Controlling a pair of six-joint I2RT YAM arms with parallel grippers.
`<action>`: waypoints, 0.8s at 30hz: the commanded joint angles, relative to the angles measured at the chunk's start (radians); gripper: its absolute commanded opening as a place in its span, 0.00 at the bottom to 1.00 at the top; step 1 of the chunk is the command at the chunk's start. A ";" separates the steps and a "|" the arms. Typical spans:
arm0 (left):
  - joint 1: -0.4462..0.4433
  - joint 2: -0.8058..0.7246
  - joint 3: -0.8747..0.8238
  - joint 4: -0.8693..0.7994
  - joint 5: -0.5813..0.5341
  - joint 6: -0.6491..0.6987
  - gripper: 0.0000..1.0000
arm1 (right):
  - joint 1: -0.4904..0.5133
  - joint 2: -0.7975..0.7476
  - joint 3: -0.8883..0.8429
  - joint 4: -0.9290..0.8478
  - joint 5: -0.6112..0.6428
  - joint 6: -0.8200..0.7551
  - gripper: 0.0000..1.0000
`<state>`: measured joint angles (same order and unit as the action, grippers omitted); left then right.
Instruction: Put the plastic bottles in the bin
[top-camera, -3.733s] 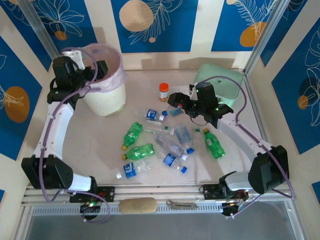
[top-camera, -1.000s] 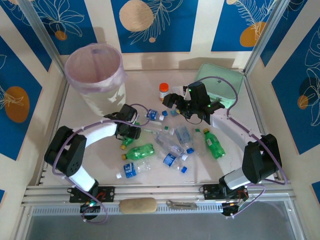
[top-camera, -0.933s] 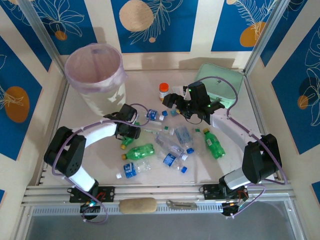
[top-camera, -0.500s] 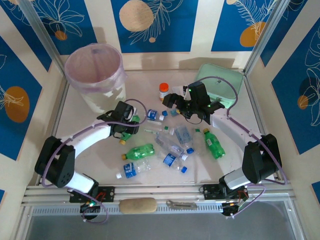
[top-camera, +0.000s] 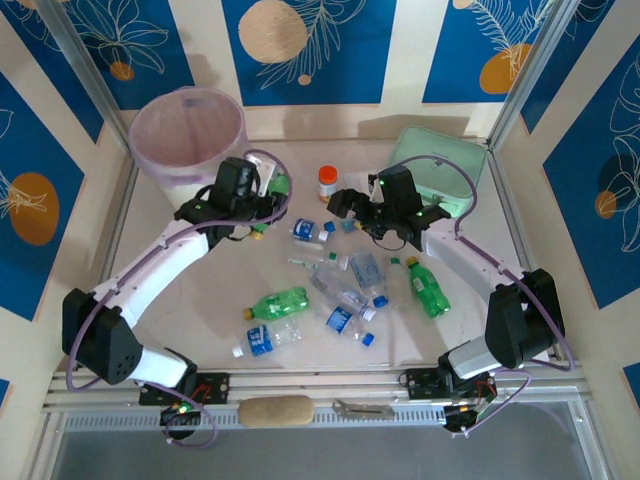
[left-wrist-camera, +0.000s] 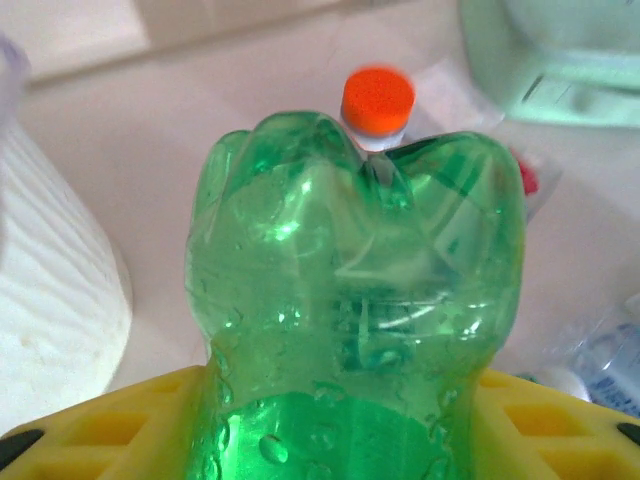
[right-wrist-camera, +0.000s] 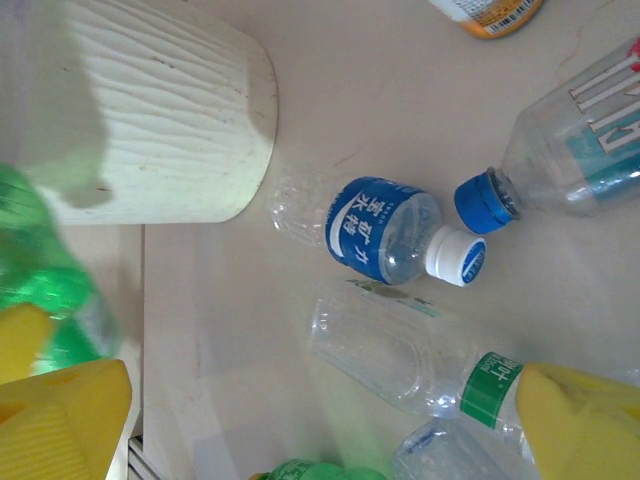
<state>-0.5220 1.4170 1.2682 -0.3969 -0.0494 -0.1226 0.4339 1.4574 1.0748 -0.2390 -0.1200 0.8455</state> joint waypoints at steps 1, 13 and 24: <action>0.006 -0.007 0.104 -0.011 0.014 0.075 0.54 | -0.013 -0.040 -0.029 0.009 -0.004 -0.010 0.99; 0.145 0.055 0.381 -0.068 0.027 0.190 0.54 | -0.060 -0.085 -0.104 0.041 -0.024 -0.007 0.99; 0.360 0.079 0.468 -0.005 0.082 0.159 0.56 | -0.085 -0.131 -0.130 0.029 -0.020 -0.009 0.99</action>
<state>-0.1837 1.4891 1.6970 -0.4492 -0.0002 0.0345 0.3546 1.3582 0.9638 -0.2070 -0.1310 0.8455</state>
